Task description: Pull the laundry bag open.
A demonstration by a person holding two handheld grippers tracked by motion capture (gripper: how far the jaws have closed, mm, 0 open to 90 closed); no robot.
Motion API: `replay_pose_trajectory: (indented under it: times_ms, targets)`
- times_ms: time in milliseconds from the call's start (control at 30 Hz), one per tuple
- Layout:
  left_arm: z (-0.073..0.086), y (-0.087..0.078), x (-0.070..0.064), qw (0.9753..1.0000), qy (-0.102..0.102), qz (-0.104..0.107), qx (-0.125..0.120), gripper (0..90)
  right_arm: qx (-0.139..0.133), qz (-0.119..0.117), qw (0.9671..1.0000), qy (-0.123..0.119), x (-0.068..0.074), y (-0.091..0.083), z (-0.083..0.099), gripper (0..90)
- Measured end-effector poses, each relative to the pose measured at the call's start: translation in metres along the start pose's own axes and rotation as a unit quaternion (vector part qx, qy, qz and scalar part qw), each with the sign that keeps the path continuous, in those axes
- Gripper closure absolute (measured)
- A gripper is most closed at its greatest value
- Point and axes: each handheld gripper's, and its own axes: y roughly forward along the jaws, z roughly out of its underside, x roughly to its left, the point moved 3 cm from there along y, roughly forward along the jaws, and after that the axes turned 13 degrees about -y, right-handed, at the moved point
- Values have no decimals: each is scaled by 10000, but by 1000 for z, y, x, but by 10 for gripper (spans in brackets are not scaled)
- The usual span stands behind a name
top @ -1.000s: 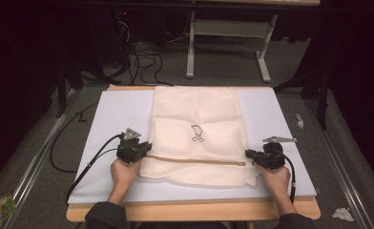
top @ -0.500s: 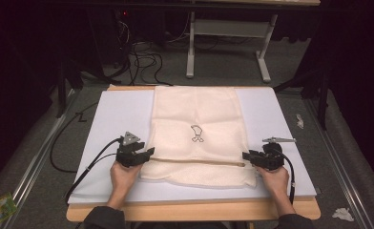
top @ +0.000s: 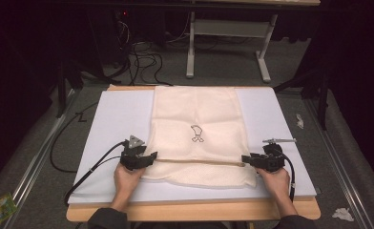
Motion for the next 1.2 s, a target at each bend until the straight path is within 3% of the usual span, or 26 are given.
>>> replay_pose_trajectory:
  times_ms: [300,633,800,1000,1200]
  targets:
    - [2,1,-3,9998,92,-166,-66,440,136,-149,9998,24,6,9,-10,518]
    - [3,3,-5,9995,100,-295,-80,457,286,-194,9994,-67,9,6,-7,550]
    - [3,3,-6,9994,84,-333,-87,458,379,-15,9989,-283,14,9,-9,636]
    - [3,3,-6,9993,63,-356,-86,459,505,234,9959,-718,17,11,-10,759]
    - [3,3,-6,9993,27,-363,-78,462,554,194,9944,-879,19,13,-12,860]
